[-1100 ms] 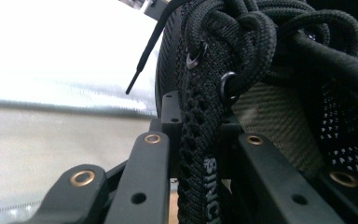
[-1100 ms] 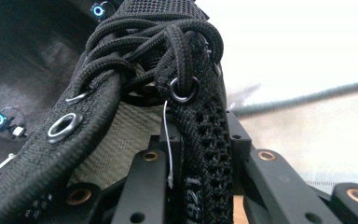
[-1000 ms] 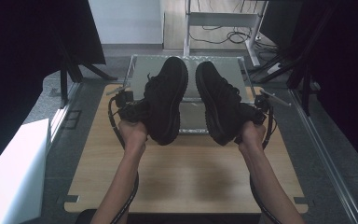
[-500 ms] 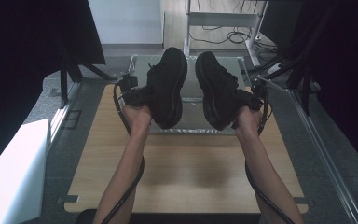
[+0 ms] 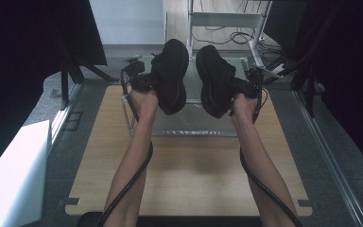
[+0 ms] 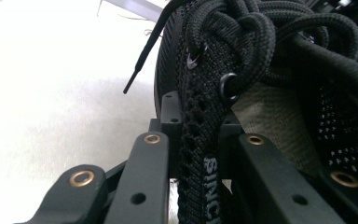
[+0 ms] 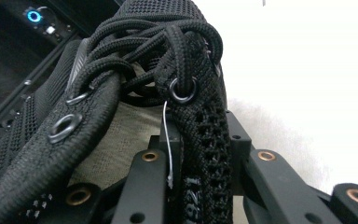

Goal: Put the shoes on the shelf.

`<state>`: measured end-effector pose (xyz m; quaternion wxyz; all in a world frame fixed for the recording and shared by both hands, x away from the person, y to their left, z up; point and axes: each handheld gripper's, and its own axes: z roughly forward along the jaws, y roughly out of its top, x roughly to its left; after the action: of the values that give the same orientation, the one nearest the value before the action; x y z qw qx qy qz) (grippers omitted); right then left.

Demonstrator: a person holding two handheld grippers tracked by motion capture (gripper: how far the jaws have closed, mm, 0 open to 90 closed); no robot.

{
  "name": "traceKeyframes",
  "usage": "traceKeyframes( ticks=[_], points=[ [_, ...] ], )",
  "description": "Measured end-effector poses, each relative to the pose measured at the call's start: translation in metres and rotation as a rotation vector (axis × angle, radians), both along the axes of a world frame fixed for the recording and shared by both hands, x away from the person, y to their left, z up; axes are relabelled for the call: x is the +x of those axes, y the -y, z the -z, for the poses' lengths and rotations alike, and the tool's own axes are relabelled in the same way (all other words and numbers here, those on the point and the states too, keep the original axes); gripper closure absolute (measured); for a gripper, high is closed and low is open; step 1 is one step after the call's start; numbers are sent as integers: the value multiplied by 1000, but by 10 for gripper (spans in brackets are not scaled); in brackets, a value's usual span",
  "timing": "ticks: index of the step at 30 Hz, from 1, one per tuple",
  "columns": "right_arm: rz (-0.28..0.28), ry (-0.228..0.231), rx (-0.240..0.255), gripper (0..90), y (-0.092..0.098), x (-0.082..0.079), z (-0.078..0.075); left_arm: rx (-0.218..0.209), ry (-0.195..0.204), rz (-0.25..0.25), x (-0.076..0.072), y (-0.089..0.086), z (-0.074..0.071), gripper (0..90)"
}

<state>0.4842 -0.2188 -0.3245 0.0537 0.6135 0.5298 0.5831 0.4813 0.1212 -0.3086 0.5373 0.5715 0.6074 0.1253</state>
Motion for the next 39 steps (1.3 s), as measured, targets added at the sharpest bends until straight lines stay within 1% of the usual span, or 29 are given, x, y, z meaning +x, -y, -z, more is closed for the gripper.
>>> traceKeyframes(
  ticks=[1,2,3,5,6,7,8,10,11,12,13,15,16,17,18,19,20,22,25,27,29,30,31,32,34,36,37,38,39],
  points=[
    [5,-1,-10,758,-1,2,0,16,-7,-1,3,2,-1,792],
    [5,-1,-10,758,-1,2,0,16,-7,-1,3,2,-1,792],
    [18,-3,-35,758,-4,7,-1,43,-15,-5,8,6,-3,792],
    [30,-2,-59,758,-6,11,-3,70,-20,-11,13,9,-6,792],
    [30,-2,-59,758,-6,11,-3,70,-20,-11,13,9,-6,792],
    [40,1,-80,759,-8,16,-6,88,-21,-15,15,11,-8,792],
    [43,2,-90,758,-9,17,-7,111,-27,-22,19,14,-10,792],
    [53,-1,-128,758,-11,20,-10,124,-31,-29,22,17,-12,792],
    [53,-1,-128,758,-11,20,-10,124,-31,-29,22,17,-12,792],
    [56,-4,-145,758,-13,22,-11,133,-33,-36,23,18,-13,792],
    [59,-10,-160,758,-15,25,-13,154,-44,-44,27,21,-14,790],
    [68,-9,-192,757,-18,27,-14,179,-60,-49,31,25,-14,787],
    [68,-9,-192,757,-18,27,-14,179,-60,-49,31,25,-14,784],
    [72,-12,-216,754,-22,30,-15,201,-72,-55,34,29,-16,783],
    [70,-12,-223,754,-23,31,-15,220,-74,-60,35,31,-16,783],
    [69,-14,-234,751,-25,33,-15,220,-74,-60,35,31,-16,782],
    [69,-19,-246,748,-27,34,-15,245,-71,-65,38,36,-17,780],
    [74,-20,-273,743,-30,35,-16,267,-74,-76,40,38,-17,776],
    [76,-19,-301,731,-34,37,-17,276,-82,-72,42,40,-16,760],
    [79,-19,-314,722,-36,38,-17,274,-86,-68,43,42,-15,754],
    [79,-16,-321,718,-38,39,-17,281,-90,-66,44,43,-15,741],
    [83,-12,-340,704,-42,39,-17,290,-89,-64,45,46,-14,732],
    [83,-12,-340,704,-42,39,-17,290,-89,-64,45,46,-14,724],
    [78,-4,-362,686,-45,39,-17,291,-90,-60,45,48,-13,713],
    [77,0,-366,675,-46,39,-17,291,-90,-49,45,49,-12,702],
    [61,10,-367,619,-50,39,-15,261,-102,-29,47,49,-8,645],
    [61,10,-367,619,-50,39,-15,261,-102,-29,47,49,-8,611],
    [41,16,-371,566,-52,40,-15,245,-102,-5,48,49,-5,570],
    [37,22,-367,546,-52,40,-15,245,-102,-5,48,49,-5,552]
  ],
)
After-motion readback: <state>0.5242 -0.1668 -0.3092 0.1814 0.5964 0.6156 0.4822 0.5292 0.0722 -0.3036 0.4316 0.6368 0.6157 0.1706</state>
